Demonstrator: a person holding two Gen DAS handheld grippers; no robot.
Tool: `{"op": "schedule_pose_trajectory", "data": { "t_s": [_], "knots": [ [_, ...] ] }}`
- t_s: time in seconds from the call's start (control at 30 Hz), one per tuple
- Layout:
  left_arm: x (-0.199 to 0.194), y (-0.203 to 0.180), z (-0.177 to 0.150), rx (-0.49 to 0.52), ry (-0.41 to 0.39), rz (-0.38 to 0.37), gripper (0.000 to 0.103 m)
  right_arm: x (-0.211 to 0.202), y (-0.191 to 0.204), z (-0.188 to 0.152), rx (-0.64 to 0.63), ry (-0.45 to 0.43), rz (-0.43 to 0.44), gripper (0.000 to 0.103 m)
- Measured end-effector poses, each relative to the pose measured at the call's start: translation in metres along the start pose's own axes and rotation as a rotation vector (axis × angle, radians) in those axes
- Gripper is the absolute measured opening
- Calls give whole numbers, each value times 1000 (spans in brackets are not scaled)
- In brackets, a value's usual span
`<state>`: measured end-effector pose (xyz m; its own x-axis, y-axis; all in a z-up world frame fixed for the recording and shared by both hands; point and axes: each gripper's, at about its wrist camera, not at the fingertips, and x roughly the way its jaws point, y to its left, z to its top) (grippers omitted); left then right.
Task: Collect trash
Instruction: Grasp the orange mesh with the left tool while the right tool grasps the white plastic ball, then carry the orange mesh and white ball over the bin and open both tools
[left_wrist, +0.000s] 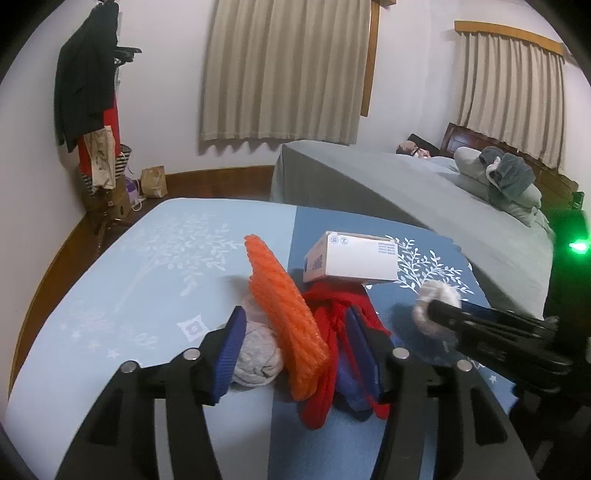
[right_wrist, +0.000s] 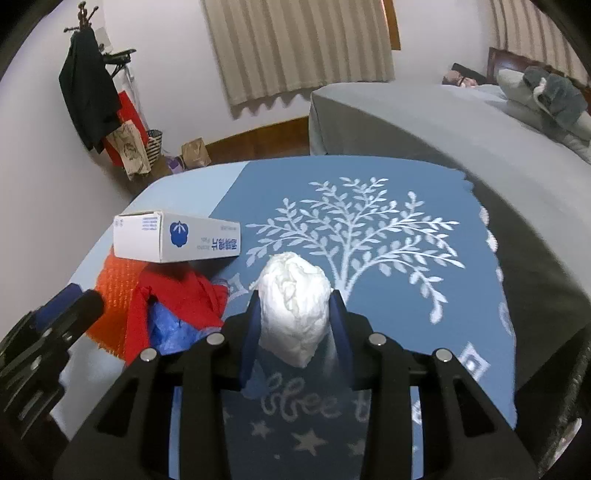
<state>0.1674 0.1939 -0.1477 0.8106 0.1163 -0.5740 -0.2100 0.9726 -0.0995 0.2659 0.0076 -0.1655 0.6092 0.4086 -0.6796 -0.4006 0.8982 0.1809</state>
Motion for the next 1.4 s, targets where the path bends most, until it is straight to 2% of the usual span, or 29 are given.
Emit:
{"op": "schedule_pose_trajectory", "data": {
  "t_s": [0.07,0.13,0.2,0.3,0.7,0.97,1.4],
  "knots": [
    [4,-1,0,7,9,5,54,-6,-2,-2,1,-5,-2,35],
    [9,-2,1,8,17,2,43,-12,-3,-3,-3,-12,-4,35],
    [12,-3,1,17,25,-8,25,-14,-3,-3,-7,-16,-5,35],
    [13,-4,2,33,28,-17,13,-18,-3,-6,-1,-15,2,35],
    [-39,-13,8,24,-77,-33,11,-53,-3,-13,7,-56,8,35],
    [-70,-44,-3,87,-83,-74,11,-85,-8,-16,11,-89,3,35],
    [-84,-86,-14,122,-75,-165,11,-132,-35,-37,44,-116,-45,35]
  ]
}}
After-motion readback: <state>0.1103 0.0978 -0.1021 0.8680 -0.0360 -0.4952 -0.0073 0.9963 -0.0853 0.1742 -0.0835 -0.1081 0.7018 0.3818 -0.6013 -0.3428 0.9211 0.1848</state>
